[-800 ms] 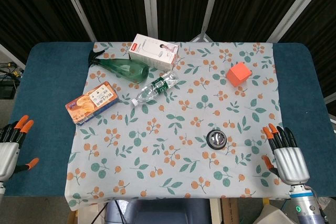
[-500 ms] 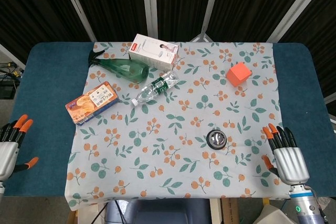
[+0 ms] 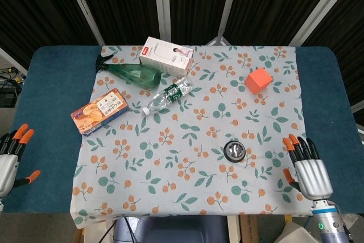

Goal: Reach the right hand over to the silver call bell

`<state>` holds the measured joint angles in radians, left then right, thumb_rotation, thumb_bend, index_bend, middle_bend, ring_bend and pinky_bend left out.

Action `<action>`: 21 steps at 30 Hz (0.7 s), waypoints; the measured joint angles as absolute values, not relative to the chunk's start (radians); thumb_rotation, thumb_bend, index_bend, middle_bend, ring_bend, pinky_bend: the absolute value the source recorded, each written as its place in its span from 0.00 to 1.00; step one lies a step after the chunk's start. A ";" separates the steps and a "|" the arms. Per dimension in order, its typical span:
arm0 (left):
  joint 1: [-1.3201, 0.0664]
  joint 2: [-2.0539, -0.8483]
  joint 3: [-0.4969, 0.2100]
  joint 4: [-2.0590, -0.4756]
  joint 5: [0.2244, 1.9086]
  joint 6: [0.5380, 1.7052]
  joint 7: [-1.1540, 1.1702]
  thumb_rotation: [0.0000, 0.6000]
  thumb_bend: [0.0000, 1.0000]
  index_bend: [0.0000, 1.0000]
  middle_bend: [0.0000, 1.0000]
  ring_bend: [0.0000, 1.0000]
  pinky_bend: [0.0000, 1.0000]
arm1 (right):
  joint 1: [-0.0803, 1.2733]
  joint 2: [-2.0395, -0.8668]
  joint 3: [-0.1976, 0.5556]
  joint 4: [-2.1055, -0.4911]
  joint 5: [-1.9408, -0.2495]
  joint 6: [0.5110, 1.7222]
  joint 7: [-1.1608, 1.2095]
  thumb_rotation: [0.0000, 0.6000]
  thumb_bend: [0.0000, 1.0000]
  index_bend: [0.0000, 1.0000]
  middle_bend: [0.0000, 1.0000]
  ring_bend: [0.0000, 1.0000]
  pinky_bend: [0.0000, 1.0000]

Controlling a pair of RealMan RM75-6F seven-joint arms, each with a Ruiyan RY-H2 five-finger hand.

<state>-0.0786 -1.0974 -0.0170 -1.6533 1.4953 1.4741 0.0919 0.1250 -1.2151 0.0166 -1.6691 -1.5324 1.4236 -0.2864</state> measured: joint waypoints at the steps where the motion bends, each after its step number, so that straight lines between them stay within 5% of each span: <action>1: -0.079 -1.097 -0.017 -1.653 1.495 1.474 0.092 1.00 0.01 0.00 0.00 0.00 0.00 | 0.126 -1.217 0.017 -1.669 -1.533 1.421 -0.289 1.00 0.41 0.00 0.00 0.00 0.00; 6: -0.080 -1.098 -0.018 -1.654 1.492 1.469 0.095 1.00 0.01 0.00 0.00 0.00 0.00 | 0.143 -1.237 0.018 -1.673 -1.532 1.392 -0.313 1.00 0.45 0.00 0.00 0.00 0.00; 9: -0.080 -1.098 -0.018 -1.655 1.490 1.468 0.097 1.00 0.01 0.00 0.00 0.00 0.00 | 0.160 -1.249 0.019 -1.676 -1.529 1.362 -0.329 1.00 0.70 0.00 0.00 0.00 0.00; 13: -0.081 -1.097 -0.020 -1.660 1.486 1.467 0.099 1.00 0.01 0.00 0.00 0.00 0.00 | 0.186 -1.276 0.024 -1.674 -1.520 1.319 -0.357 1.00 0.88 0.00 0.00 0.00 0.00; 21: -0.085 -1.097 -0.023 -1.665 1.475 1.455 0.104 1.00 0.01 0.00 0.00 0.00 0.00 | 0.236 -1.363 0.042 -1.650 -1.486 1.251 -0.449 1.00 0.97 0.00 0.00 0.00 0.00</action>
